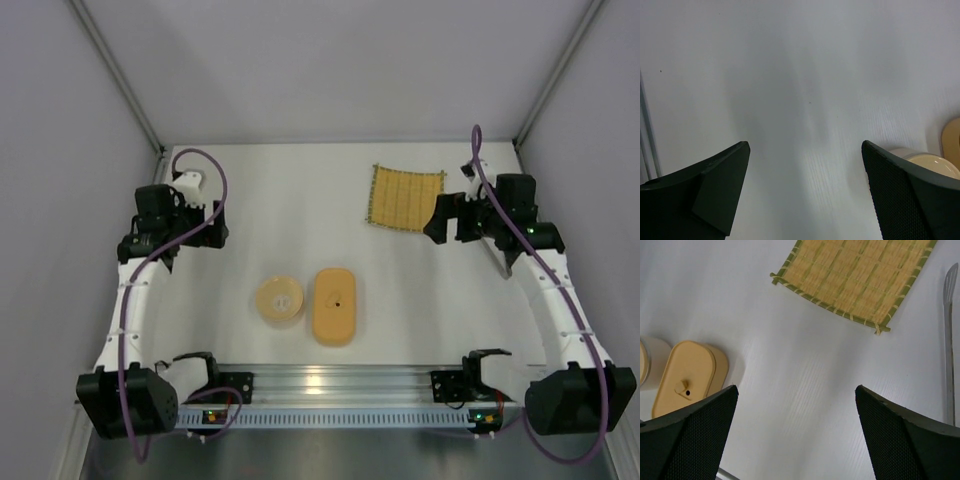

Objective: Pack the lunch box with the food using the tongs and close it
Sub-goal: Reset both arms

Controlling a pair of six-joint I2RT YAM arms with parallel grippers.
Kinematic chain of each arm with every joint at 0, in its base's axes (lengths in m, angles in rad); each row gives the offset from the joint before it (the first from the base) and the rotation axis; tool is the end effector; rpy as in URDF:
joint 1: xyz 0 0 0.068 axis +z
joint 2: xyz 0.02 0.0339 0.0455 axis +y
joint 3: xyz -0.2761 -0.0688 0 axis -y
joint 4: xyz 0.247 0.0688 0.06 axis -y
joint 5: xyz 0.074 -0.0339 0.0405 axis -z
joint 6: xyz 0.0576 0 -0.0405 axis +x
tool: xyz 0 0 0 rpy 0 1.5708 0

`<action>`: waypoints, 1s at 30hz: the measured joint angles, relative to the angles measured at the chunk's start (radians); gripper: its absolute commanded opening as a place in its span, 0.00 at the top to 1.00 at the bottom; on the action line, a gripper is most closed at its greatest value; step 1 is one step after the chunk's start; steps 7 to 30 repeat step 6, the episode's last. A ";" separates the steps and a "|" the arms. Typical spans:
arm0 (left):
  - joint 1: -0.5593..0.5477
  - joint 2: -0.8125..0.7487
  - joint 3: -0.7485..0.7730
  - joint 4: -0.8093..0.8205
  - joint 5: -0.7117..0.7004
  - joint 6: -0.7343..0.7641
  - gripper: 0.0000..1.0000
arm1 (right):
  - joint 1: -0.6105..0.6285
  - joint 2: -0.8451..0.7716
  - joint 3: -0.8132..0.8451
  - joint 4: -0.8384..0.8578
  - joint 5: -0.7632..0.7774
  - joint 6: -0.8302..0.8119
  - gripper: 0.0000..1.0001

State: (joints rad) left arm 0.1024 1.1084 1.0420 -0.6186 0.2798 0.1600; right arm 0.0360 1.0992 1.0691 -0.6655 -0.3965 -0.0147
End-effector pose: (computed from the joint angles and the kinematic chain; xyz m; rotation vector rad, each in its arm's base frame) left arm 0.2478 0.0095 0.3222 0.2126 2.2198 -0.1726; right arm 0.2399 0.0309 0.3305 -0.2663 2.2264 0.4596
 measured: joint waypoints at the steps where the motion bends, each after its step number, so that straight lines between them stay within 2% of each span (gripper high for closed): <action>1: 0.000 -0.004 -0.006 0.002 -0.014 -0.003 0.02 | -0.001 -0.007 -0.005 0.000 0.004 0.000 0.01; 6: 0.000 -0.014 -0.033 0.032 -0.061 -0.013 0.02 | -0.008 -0.054 -0.029 0.015 0.011 0.000 0.01; 30: 0.000 -0.014 -0.033 0.032 -0.061 -0.013 0.02 | -0.008 -0.054 -0.029 0.015 0.011 0.000 0.01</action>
